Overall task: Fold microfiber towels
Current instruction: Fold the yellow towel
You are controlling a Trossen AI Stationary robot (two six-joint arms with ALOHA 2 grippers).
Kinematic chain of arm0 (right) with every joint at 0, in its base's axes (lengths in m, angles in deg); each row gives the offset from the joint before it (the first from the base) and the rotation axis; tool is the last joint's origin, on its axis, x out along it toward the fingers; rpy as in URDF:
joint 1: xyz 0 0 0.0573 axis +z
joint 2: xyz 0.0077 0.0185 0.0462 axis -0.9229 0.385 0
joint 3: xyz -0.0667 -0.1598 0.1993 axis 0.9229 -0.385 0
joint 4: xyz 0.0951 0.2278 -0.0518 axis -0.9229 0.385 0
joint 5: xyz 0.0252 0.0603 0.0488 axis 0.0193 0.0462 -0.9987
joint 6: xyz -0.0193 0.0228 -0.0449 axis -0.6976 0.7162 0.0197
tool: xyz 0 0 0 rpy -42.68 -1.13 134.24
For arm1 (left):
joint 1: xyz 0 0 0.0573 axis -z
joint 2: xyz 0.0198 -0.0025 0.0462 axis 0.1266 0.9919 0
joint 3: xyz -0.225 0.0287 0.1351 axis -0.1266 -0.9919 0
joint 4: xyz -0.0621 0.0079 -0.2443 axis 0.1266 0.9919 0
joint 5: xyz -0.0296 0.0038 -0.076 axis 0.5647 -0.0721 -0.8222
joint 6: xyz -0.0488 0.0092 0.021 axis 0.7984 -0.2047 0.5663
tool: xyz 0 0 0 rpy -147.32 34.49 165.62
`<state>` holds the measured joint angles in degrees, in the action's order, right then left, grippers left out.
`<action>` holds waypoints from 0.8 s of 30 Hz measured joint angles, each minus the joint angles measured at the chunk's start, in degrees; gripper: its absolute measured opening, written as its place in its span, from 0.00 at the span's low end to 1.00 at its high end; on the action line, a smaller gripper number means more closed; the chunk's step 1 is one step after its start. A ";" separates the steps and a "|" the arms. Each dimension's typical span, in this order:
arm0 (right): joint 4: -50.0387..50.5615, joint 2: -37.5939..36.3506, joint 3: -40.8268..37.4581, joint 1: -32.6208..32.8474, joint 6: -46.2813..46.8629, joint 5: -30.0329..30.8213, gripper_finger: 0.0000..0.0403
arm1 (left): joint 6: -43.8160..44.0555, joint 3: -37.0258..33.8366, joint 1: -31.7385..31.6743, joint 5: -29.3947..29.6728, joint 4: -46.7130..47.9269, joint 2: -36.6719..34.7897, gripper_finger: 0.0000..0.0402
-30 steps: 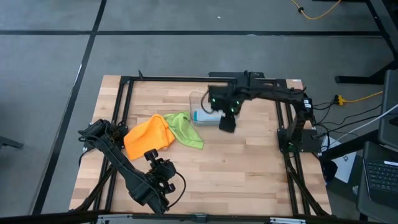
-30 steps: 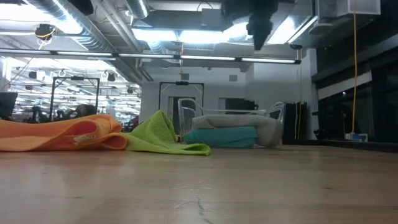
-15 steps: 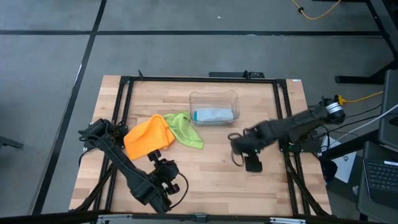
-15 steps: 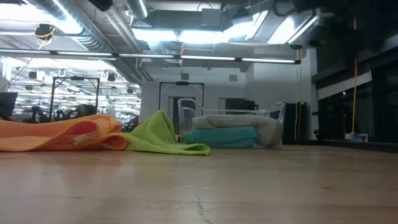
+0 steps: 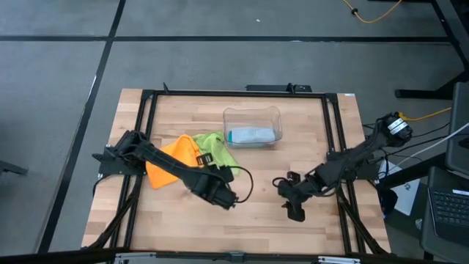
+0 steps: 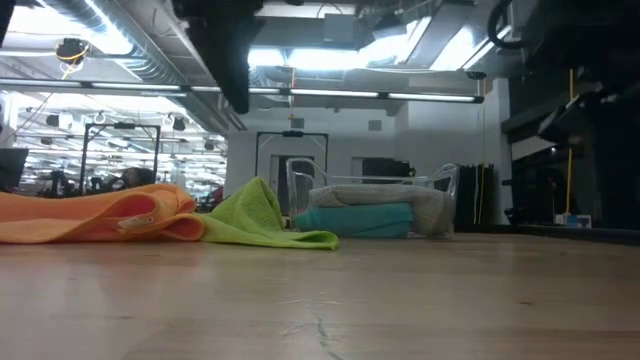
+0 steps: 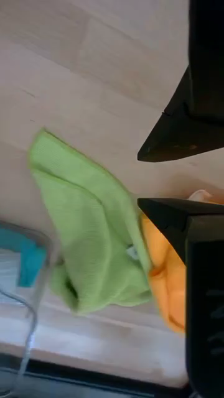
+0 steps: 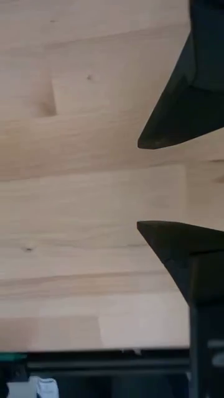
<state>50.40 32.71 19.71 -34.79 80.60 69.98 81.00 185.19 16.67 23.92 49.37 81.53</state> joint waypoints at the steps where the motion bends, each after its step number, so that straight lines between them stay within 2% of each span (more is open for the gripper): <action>1: -0.80 0.00 -0.88 0.24 -0.19 1.33 0.50 | 0.85 0.02 -0.09 -0.68 1.30 -0.08 0.25; 3: -1.50 0.04 -2.00 0.44 -0.28 3.07 0.50 | 3.91 0.04 0.05 -1.10 5.47 -0.08 0.25; 8: -1.18 0.04 -3.19 0.18 -0.31 3.07 0.50 | 12.90 0.04 1.24 -1.02 12.64 -0.08 0.24; 17: -1.55 0.04 -3.21 0.19 -0.38 2.92 0.50 | 19.67 0.04 3.53 -0.77 12.22 -0.08 0.25; 24: -1.53 0.04 -3.21 0.19 -0.52 2.88 0.50 | 20.12 0.04 4.04 -0.73 11.78 -0.08 0.24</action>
<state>48.88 32.75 16.50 -34.60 80.08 72.86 101.12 185.23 20.71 23.19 61.15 81.45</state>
